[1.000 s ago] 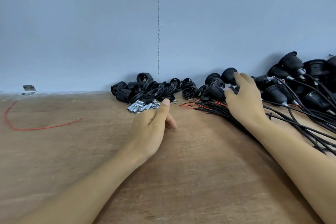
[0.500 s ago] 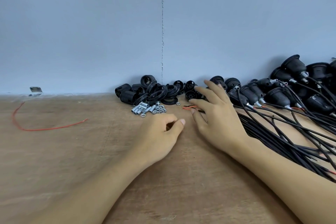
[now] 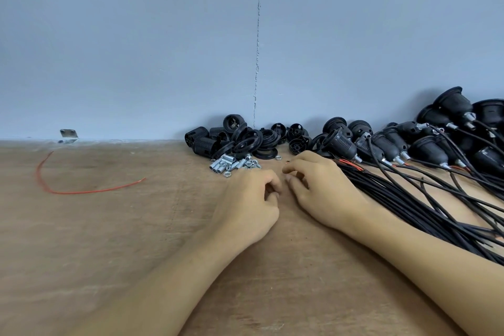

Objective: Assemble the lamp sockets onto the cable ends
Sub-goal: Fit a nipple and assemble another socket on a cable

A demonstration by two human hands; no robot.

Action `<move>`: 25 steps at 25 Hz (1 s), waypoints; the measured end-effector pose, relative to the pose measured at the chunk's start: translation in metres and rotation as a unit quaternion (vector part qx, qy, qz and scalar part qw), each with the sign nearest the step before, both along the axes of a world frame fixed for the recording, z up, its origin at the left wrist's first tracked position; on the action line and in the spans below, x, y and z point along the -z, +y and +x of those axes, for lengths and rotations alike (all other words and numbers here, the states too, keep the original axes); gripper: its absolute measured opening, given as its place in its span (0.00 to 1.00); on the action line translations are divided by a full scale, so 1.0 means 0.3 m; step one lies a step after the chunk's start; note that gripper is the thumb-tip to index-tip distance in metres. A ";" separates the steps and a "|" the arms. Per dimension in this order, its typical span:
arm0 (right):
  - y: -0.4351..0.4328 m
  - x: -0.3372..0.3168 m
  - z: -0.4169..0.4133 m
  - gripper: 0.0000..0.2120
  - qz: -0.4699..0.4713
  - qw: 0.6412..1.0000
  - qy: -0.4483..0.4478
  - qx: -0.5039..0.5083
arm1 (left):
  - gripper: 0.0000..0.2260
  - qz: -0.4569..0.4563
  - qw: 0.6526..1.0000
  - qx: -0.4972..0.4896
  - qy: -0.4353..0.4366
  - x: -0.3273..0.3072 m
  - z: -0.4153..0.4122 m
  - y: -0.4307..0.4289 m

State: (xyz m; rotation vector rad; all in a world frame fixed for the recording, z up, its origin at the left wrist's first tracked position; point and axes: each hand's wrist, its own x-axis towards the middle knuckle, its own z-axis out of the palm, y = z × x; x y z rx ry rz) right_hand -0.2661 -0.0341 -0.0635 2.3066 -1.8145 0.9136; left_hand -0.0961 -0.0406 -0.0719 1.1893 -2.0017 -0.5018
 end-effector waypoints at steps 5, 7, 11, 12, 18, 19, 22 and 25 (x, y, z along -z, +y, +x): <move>-0.080 -0.003 0.048 0.13 0.052 0.997 -0.005 0.056 | 0.09 0.023 0.986 -0.165 -0.004 -0.023 0.061 -0.044; -0.092 -0.006 0.077 0.14 0.059 0.997 -0.019 0.050 | 0.06 0.035 0.980 -0.193 -0.017 -0.031 0.089 -0.061; -0.084 -0.005 0.112 0.14 0.052 0.999 -0.015 0.003 | 0.07 0.027 0.977 -0.207 -0.031 -0.036 0.103 -0.070; -0.080 -0.005 0.114 0.14 0.054 0.998 -0.013 -0.003 | 0.08 0.027 0.977 -0.209 -0.034 -0.035 0.104 -0.073; -0.072 -0.010 0.129 0.06 0.065 0.997 -0.024 -0.022 | 0.14 0.034 0.978 -0.204 -0.036 -0.034 0.122 -0.094; -0.070 -0.010 0.133 0.06 0.064 0.997 -0.028 -0.023 | 0.14 0.033 0.977 -0.208 -0.021 -0.034 0.124 -0.095; -0.063 -0.008 0.147 0.06 0.062 0.997 -0.039 -0.028 | 0.18 0.036 0.975 -0.221 0.001 -0.033 0.141 -0.105; -0.047 -0.005 0.156 0.08 0.054 0.997 -0.028 -0.046 | 0.22 0.050 0.972 -0.229 -0.018 -0.034 0.155 -0.118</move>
